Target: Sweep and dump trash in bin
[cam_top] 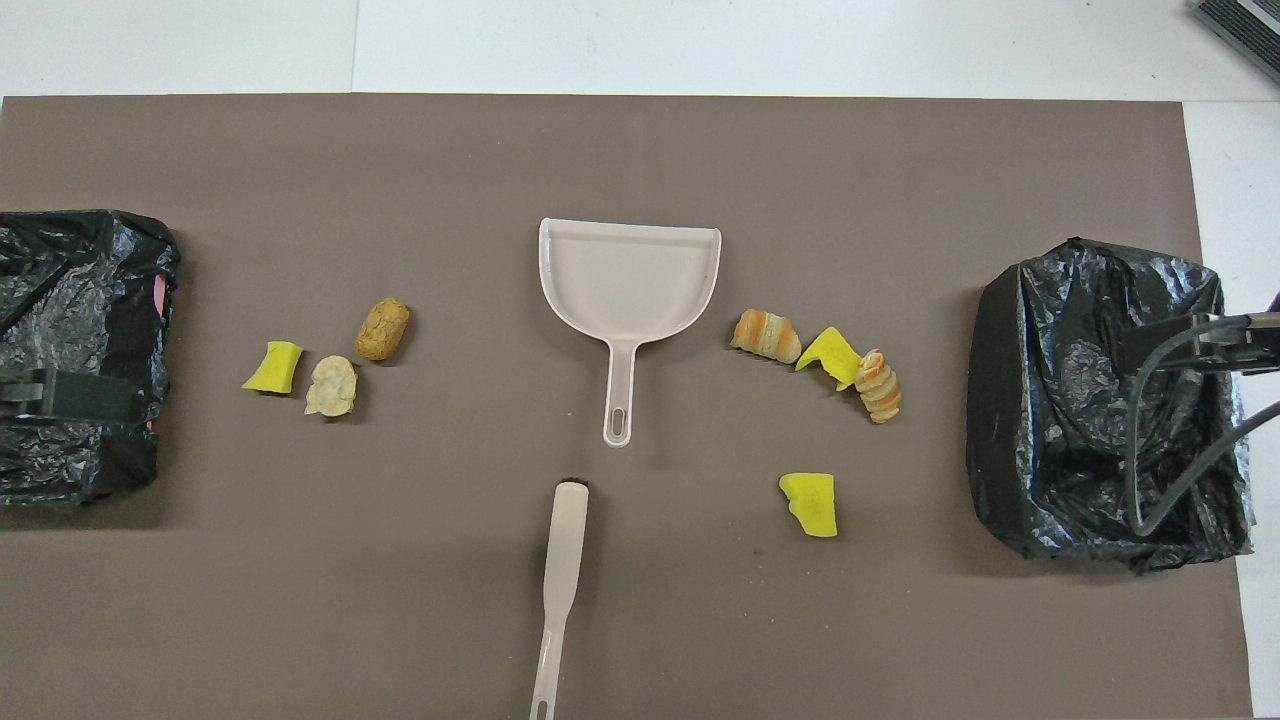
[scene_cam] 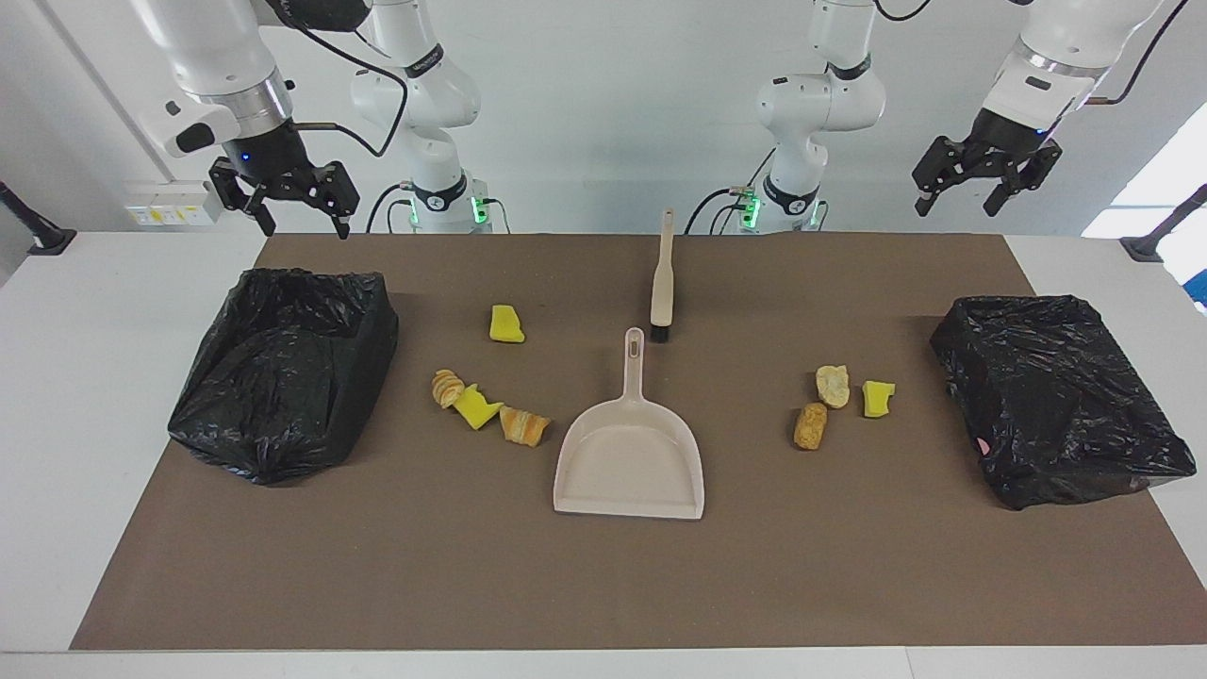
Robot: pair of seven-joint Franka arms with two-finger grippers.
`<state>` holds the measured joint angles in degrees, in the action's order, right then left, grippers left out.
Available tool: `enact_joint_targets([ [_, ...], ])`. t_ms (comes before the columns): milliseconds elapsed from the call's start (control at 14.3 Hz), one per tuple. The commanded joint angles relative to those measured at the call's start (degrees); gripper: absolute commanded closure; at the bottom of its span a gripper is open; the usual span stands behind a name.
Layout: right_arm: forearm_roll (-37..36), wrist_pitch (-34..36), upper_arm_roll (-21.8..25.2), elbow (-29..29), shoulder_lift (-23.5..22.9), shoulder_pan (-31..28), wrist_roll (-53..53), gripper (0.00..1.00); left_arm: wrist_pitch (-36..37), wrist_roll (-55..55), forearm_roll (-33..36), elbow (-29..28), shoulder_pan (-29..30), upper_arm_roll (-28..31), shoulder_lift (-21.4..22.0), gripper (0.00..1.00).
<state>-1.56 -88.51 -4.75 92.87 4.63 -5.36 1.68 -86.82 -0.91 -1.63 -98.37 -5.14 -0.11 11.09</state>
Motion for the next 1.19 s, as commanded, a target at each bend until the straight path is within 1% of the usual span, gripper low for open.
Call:
enact_joint_targets([
  [0, 0.2, -0.6, -0.3, 0.5, 0.5, -0.3, -0.9, 0.0, -1.8, -0.1, -0.4, -7.3, -4.5, 0.7, 4.3, 0.0],
  [210, 0.2, -0.6, -0.3, 0.6, 0.5, -0.1, -1.0, 0.0, -3.5, -0.2, -0.5, -13.9, -7.8, 0.6, 8.5, 0.0],
  [280, 0.2, -0.6, -0.4, 0.6, 0.5, -0.1, -1.3, 0.0, -3.4, -1.4, -0.5, -15.5, -9.8, 0.6, 9.0, 0.0],
  [420, 0.2, -0.7, -0.4, 0.6, 0.5, -0.1, -1.6, 0.0, -4.6, -7.0, -0.5, -19.4, -15.9, 0.5, 10.3, 0.0],
  [630, 0.2, -0.7, -0.3, 0.6, 0.5, -0.1, -1.6, 0.0, -12.3, -14.8, -0.5, -27.2, -23.7, 0.5, 11.0, 0.0],
  [770, 0.2, -0.8, -0.4, 1.3, 0.8, -0.1, -3.4, 0.0, -16.1, -19.1, -0.6, -30.6, -28.7, 0.4, 11.3, 0.0],
  [840, 0.2, -1.1, -0.4, 1.8, 1.0, 0.0, -7.3, 0.0, -17.7, -21.1, -1.0, -32.3, -31.0, 0.3, 11.4, 0.0],
  [911, 0.2, -1.1, -0.4, 1.8, 1.0, -0.1, -8.7, 0.0, -19.6, -23.5, -1.4, -33.9, -34.0, 0.3, 11.0, 0.0],
  [981, 0.2, -1.1, -0.4, 1.8, 1.0, -0.1, -8.8, 0.0, -23.0, -26.0, -1.4, -36.3, -37.1, 0.4, 11.0, 0.0],
  [1121, 0.2, -1.1, -0.4, 1.9, 1.0, -0.1, -8.6, 0.0, -28.1, -29.1, -1.4, -40.1, -40.6, 0.3, 10.4, 0.0],
])
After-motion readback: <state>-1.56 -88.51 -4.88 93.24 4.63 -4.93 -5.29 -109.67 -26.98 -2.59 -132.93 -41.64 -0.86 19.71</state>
